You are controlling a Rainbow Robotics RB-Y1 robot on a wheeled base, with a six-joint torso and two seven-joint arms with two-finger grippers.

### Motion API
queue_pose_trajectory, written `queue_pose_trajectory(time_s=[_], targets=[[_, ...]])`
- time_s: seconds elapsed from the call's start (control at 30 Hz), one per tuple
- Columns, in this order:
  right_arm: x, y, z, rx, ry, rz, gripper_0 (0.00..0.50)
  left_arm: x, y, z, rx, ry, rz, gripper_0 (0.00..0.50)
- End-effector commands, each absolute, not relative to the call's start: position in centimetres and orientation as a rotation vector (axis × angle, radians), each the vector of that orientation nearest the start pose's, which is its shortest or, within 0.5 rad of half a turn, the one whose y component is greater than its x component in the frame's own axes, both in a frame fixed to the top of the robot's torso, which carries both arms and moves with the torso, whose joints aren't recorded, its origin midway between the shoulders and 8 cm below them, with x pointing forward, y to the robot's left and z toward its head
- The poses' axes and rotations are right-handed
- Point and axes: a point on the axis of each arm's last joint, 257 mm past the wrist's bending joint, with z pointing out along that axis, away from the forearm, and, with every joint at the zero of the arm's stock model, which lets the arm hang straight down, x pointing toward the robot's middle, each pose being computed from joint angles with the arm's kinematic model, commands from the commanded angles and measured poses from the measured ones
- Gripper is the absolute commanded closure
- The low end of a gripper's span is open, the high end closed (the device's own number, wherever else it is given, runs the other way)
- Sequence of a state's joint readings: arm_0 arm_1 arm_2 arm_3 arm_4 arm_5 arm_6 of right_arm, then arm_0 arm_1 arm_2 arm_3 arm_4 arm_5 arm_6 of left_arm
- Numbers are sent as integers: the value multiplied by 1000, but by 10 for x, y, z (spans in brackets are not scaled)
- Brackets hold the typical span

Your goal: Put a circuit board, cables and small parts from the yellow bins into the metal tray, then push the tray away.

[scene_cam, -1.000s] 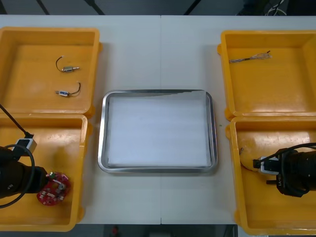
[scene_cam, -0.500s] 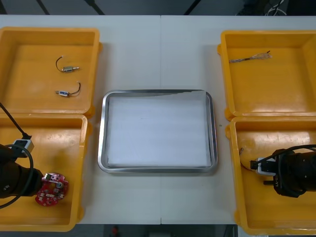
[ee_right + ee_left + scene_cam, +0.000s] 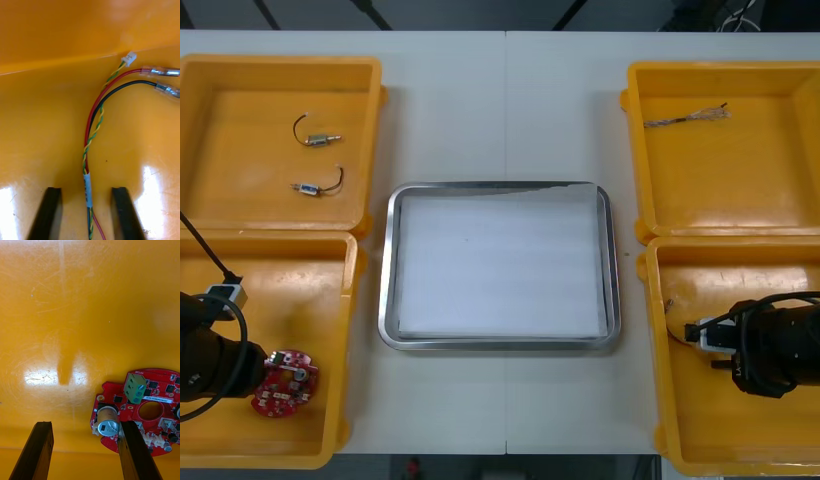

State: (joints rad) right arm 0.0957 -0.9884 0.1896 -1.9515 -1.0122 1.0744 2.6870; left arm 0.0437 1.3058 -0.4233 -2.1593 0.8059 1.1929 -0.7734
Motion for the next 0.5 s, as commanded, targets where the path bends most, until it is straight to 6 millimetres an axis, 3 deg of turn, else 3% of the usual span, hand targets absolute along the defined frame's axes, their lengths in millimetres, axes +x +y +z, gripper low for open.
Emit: queue_pose_trajectory(time_s=[0.03, 0.5], targets=[[357, -303, -336, -1822, 1943, -109, 500, 317, 364, -314, 15, 2815, 93, 0], [367, -295, -319, -1808, 1926, -78, 500, 317, 369, -320, -17, 2818, 92, 0]])
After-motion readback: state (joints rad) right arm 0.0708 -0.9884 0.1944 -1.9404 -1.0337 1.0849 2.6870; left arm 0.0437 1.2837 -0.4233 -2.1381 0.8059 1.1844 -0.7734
